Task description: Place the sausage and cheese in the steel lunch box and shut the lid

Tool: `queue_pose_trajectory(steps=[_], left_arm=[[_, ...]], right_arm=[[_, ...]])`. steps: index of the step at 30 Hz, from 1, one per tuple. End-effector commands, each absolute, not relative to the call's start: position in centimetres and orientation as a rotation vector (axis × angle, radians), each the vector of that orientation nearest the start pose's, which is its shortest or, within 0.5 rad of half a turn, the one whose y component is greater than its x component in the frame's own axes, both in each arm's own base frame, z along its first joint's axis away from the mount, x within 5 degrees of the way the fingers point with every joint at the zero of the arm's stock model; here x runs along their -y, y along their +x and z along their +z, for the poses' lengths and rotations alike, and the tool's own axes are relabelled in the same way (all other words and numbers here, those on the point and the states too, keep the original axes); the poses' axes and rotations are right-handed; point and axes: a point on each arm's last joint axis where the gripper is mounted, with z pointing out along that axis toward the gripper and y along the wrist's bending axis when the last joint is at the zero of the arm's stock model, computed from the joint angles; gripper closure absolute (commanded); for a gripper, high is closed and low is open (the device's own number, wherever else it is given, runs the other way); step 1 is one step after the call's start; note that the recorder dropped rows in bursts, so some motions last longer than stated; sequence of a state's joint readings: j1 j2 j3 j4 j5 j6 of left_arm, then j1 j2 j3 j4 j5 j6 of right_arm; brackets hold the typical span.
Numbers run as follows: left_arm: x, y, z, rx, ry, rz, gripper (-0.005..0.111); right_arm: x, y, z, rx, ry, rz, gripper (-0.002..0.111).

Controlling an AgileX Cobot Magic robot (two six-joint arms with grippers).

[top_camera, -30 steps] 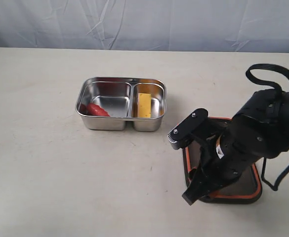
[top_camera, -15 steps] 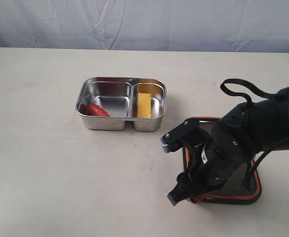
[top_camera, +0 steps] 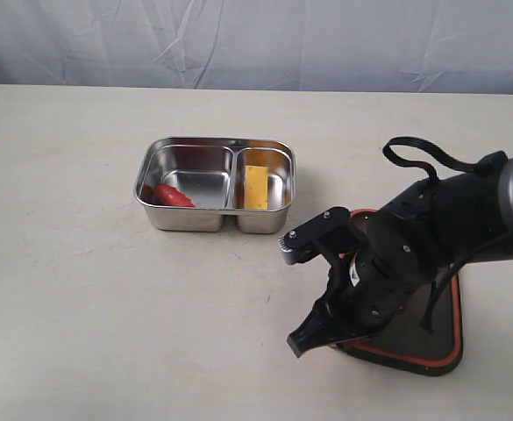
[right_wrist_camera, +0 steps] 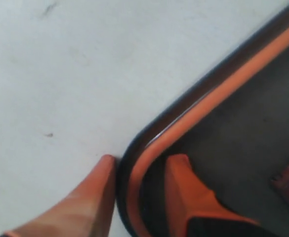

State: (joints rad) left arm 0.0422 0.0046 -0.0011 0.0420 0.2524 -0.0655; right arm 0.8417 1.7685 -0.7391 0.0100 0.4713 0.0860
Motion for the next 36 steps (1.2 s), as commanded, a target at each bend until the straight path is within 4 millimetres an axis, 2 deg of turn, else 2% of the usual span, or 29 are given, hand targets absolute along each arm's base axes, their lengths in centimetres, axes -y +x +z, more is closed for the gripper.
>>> queue_pose_trajectory(steps=[1, 3, 9, 13, 20, 26, 36], left_arm=[[-0.3, 5.5, 19.2, -1.720, -0.061, 0.017, 0.107], [-0.3, 5.5, 19.2, -1.720, -0.061, 0.017, 0.107], [-0.3, 5.5, 19.2, -1.720, -0.061, 0.017, 0.107], [-0.3, 5.5, 19.2, -1.720, -0.061, 0.017, 0.107], [-0.3, 5.5, 19.2, -1.720, -0.061, 0.017, 0.107], [-0.3, 5.5, 19.2, -1.720, -0.061, 0.017, 0.107], [-0.3, 5.5, 19.2, -1.720, -0.061, 0.017, 0.107]], right_arm=[[-19.7, 17.6, 9.9, -2.887, -1.098, 0.052, 0.095], [-19.5, 17.5, 9.9, -2.905, -1.101, 0.042, 0.109], [-19.5, 17.2, 9.9, -2.960, -1.053, 0.055, 0.109], [-19.4, 16.9, 10.8, -2.977, -1.032, 0.072, 0.109], [-19.2, 16.3, 15.1, -2.906, -0.957, 0.203, 0.109], [-18.5, 15.6, 19.2, -2.778, -0.912, 0.322, 0.109], [-17.0, 13.4, 24.6, -2.620, -0.856, 0.528, 0.109]])
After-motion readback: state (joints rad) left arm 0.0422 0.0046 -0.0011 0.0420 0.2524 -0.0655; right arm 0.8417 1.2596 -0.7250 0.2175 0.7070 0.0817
